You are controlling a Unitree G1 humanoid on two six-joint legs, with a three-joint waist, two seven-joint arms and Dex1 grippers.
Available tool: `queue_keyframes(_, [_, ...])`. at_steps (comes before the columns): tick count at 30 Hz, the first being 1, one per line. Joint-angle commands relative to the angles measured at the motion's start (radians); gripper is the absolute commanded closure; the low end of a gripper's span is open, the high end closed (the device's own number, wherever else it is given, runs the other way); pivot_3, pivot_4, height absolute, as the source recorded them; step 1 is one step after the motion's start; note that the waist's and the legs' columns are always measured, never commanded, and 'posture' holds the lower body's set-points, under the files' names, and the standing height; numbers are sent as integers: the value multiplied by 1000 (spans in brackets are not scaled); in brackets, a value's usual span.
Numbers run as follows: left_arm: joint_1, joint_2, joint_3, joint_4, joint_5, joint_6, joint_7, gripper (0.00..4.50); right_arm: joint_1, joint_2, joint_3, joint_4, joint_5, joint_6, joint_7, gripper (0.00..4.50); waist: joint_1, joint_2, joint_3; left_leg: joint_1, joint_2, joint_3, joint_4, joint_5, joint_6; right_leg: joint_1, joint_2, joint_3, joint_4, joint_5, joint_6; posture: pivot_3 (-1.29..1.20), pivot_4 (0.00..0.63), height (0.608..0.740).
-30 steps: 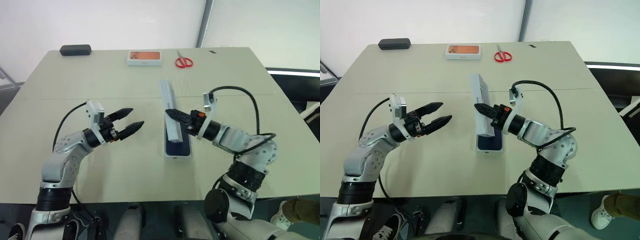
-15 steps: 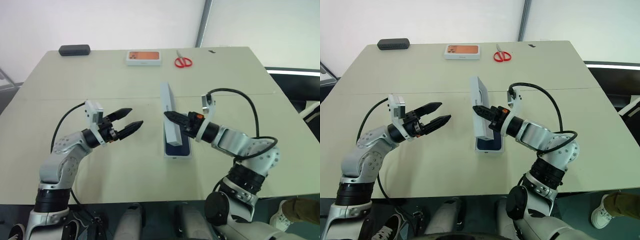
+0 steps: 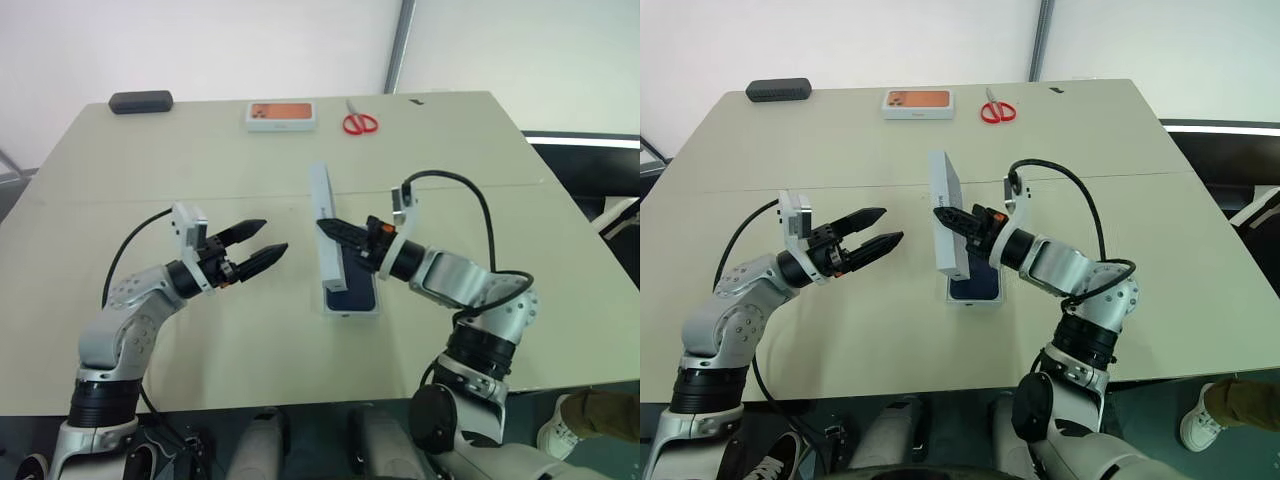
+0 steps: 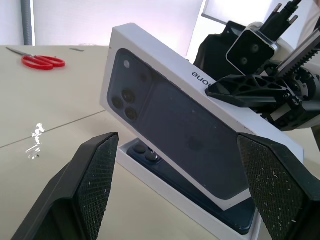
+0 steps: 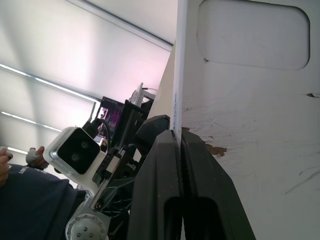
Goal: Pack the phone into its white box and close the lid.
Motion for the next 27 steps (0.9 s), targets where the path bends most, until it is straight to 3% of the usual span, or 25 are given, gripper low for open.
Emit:
queue_keyframes(1, [-7,-3,9,-30,-9,-6,2,518,-14,-12,9,16,74,-65,-24,4464,0,0,0,0,0,0,0,0,0,0,0,0,0,0,0,0,150,740])
queue_keyframes(10, [-13,-14,19,-23,-10,-3,27,518,34,73,109,18,286,-263,-258,4464,-1,0,0,0,1,0,0,0,0,-1,1,1,0,0,0,0,150,740])
queue_keyframes(22, [-3,-7,40,-28,-33,11,43,518,154,13,317,15,369,-375,-287,4464,-1,0,0,-1,1,0,0,0,0,-1,1,1,-1,0,0,0,150,740])
queue_keyframes(25, [21,2,18,-29,-28,15,5,1294,162,-11,346,18,358,-393,-269,4500,-1,1,0,-1,1,0,-1,0,0,-1,1,1,-2,0,0,0,150,740])
queue_keyframes(27, [29,-8,16,-32,-26,20,14,2303,165,-24,359,21,366,-408,-264,4500,-2,1,0,-1,1,0,-1,0,0,-1,1,1,-2,0,0,0,150,740])
